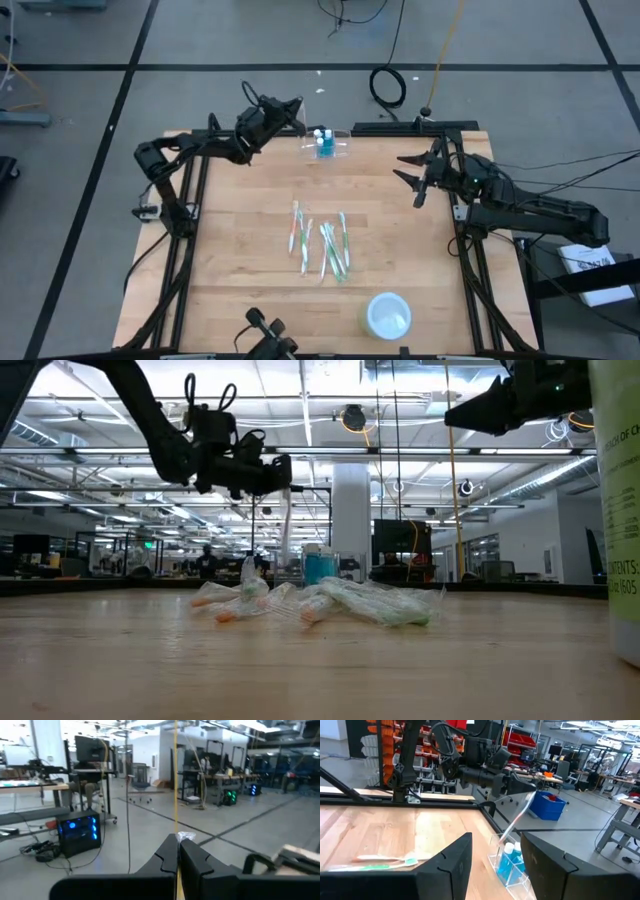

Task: Pick & Place toothbrushing station
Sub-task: Put the orange toothbrush into the transparent organizer

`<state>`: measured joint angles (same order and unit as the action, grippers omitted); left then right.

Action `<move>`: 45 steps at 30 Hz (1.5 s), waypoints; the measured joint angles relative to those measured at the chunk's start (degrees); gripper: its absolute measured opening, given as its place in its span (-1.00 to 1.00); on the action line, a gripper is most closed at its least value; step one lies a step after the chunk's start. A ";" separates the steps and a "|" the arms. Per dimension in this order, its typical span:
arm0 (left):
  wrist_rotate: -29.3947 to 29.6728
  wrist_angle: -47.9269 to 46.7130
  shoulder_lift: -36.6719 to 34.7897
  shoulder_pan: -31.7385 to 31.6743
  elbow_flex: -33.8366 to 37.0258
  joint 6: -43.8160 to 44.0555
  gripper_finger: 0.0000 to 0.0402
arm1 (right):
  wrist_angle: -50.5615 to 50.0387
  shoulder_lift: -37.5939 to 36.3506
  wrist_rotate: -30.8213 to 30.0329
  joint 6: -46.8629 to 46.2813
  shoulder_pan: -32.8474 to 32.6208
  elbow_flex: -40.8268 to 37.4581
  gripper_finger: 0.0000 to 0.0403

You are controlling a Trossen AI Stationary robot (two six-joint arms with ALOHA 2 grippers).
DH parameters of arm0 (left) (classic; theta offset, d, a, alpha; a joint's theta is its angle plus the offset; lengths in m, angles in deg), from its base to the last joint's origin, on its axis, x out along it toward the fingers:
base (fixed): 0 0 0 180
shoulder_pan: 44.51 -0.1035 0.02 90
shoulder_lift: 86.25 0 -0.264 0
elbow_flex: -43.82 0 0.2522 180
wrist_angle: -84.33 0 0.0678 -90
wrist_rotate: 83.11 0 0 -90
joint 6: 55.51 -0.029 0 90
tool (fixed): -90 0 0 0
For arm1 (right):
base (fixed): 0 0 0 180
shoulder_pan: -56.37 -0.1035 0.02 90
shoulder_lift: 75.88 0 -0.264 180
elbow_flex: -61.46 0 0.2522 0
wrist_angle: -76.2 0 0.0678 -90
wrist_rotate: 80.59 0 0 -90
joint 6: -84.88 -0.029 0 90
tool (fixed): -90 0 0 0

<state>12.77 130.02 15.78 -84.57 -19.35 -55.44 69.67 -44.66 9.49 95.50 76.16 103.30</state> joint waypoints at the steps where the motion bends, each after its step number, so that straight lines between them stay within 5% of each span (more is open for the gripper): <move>1: -0.05 -0.25 0.32 0.29 -0.01 -0.54 -1.00 | -0.18 0.00 0.00 -0.04 0.00 0.00 -0.21; 24: 6.65 -2.72 3.88 1.58 0.00 -0.96 -0.95 | -0.48 0.00 0.00 -0.51 0.00 0.00 -0.21; 37: 9.73 -2.33 3.88 1.63 0.00 -2.90 -0.18 | -0.62 0.00 0.00 -0.50 0.00 0.00 -0.21; 45: 9.76 -3.61 -0.97 4.38 0.00 -9.70 0.07 | -1.54 -0.17 0.00 -0.51 0.00 0.02 -0.21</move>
<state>22.53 126.41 14.81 -80.18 -19.35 -65.14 68.14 -44.83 9.49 94.99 76.16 103.32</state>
